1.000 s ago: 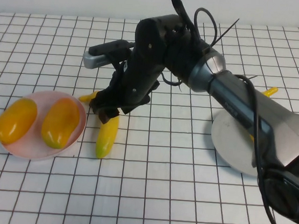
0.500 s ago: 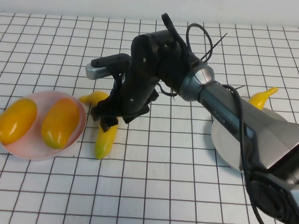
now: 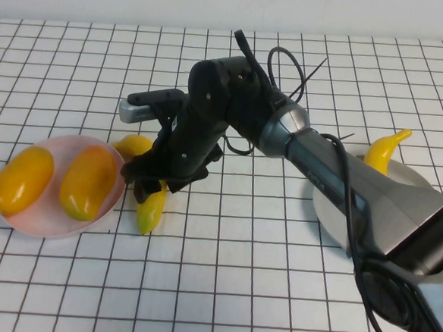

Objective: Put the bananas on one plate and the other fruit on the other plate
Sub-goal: Put another type of fruit in the right plate

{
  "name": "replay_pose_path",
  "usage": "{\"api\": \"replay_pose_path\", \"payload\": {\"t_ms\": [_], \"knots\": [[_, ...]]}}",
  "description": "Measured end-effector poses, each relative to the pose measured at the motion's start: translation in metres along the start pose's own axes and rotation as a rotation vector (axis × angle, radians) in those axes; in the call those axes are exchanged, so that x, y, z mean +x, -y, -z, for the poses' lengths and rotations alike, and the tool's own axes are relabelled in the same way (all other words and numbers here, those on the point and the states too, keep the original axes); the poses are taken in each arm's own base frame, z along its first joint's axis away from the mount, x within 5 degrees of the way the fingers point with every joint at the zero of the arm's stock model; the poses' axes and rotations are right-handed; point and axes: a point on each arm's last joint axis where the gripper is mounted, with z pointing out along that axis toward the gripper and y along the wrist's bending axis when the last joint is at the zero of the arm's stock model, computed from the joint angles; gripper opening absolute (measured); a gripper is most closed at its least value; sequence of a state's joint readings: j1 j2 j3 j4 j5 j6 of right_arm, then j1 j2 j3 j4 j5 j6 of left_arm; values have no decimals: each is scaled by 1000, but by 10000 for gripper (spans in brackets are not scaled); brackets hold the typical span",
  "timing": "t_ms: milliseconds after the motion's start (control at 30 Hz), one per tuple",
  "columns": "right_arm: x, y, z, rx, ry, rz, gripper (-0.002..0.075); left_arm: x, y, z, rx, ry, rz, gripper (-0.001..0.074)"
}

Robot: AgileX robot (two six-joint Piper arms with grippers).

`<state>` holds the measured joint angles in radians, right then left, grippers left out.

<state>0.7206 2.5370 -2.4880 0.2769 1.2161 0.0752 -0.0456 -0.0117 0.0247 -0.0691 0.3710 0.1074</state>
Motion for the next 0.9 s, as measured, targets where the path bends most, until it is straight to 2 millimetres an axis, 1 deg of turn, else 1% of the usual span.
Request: {"api": "replay_pose_path", "payload": {"t_ms": [133,200,300,400,433,500,600,700,767,833,867,900], "knots": [[0,1,-2,0,2,-3,411,0,0,0,0,0,0,-4],[-1,0,-2,-5,6,-5,365,0,0,0,0,1,0,-4],[-3,-2,0,-11,22,-4,223,0,0,0,0,1,0,-4],[-7,-2,8,19,52,16,75,0,0,0,0,1,0,-4],[-8,0,10,44,58,29,44,0,0,0,0,1,0,-3],[-11,4,14,104,71,54,13,0,0,0,0,1,0,-4],[-16,11,24,194,108,79,-6,0,0,0,0,1,0,-4],[-21,14,33,195,140,72,-11,0,0,0,0,1,0,-4],[-21,14,35,174,141,90,-3,0,0,0,0,1,0,-4],[-21,9,34,116,132,123,44,0,0,0,0,1,0,-4],[-20,6,34,79,128,140,90,0,0,0,0,1,0,-4],[-20,3,34,45,126,154,152,0,0,0,0,1,0,-4]]}}
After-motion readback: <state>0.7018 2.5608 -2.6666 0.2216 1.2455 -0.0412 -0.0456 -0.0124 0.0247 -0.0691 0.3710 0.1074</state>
